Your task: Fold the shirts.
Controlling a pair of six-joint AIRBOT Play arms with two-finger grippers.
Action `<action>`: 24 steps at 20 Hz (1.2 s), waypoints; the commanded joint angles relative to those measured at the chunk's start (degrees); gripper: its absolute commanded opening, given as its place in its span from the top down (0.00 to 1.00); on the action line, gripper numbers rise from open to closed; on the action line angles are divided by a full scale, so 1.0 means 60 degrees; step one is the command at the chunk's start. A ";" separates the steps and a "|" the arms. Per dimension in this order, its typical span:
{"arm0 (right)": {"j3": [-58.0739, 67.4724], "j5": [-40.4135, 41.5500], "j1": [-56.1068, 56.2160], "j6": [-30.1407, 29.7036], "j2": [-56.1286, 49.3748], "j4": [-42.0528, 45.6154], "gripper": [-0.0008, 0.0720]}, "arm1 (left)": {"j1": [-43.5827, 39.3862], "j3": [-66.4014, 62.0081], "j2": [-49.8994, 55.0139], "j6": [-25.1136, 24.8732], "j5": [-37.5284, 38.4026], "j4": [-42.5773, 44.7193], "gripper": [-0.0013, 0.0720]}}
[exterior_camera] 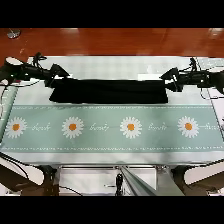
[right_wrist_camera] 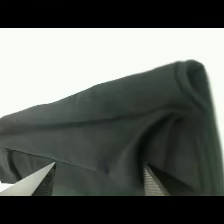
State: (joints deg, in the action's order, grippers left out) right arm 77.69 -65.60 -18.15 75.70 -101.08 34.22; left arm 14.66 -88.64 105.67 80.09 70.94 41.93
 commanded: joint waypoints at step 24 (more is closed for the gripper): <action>0.0146 -0.2200 0.0353 0.0182 0.1945 0.3963 0.94 | -0.3719 0.4666 -0.5909 -0.1566 -0.4044 0.0754 0.95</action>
State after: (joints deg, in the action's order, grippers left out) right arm 79.64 -76.73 -15.73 77.36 -97.14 51.90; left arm -2.13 -59.68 69.19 71.31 47.86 47.13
